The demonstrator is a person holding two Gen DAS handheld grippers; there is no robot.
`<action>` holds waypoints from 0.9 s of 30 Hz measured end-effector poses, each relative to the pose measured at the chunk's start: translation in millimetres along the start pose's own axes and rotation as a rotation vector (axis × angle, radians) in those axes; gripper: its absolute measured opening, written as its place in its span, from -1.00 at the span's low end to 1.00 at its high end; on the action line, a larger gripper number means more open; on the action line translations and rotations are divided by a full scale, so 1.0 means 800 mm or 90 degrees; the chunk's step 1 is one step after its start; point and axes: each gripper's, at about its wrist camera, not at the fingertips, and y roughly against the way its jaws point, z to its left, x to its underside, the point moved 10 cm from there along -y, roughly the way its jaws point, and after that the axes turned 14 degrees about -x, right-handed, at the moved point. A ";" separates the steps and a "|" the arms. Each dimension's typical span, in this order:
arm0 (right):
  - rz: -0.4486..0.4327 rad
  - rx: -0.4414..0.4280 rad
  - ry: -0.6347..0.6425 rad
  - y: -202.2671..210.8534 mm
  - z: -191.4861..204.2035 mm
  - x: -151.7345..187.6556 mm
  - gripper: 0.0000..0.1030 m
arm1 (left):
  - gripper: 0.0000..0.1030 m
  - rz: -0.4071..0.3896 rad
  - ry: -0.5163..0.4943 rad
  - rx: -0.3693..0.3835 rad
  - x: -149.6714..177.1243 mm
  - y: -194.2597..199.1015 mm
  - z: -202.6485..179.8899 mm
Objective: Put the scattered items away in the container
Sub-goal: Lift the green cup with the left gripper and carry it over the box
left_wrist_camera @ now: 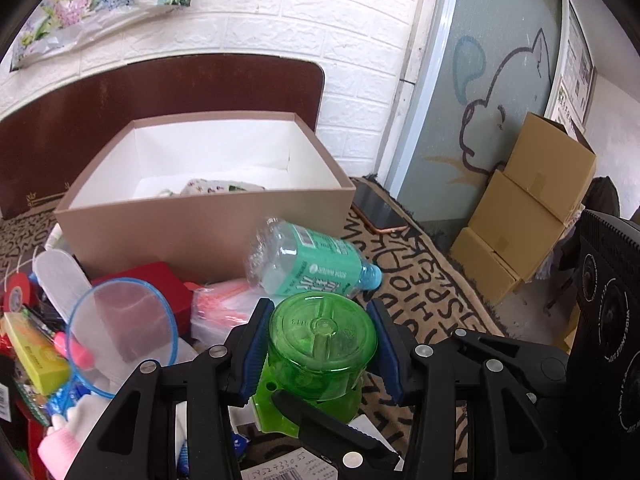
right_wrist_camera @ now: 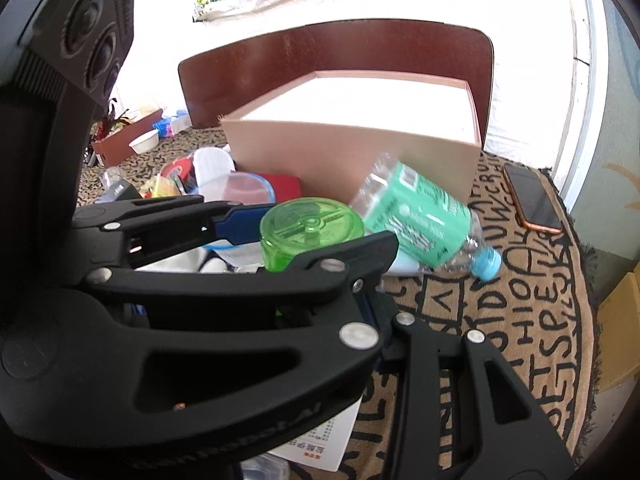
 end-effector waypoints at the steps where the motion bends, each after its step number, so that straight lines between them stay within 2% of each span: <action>1: -0.004 -0.001 0.003 0.002 0.003 -0.004 -0.16 | -0.06 -0.007 0.000 -0.003 -0.004 0.005 0.002; 10: -0.055 -0.005 0.065 0.021 0.035 -0.055 -0.16 | -0.06 -0.097 0.016 -0.030 -0.053 0.054 0.032; 15: -0.078 -0.007 0.095 0.020 0.042 -0.095 -0.16 | -0.06 -0.128 0.018 -0.045 -0.092 0.061 0.051; 20: -0.102 -0.008 0.118 0.006 0.031 -0.142 -0.16 | -0.06 -0.155 0.021 -0.053 -0.139 0.051 0.068; 27: -0.122 -0.011 0.111 -0.031 -0.010 -0.199 -0.15 | -0.06 -0.153 0.018 -0.045 -0.192 -0.004 0.084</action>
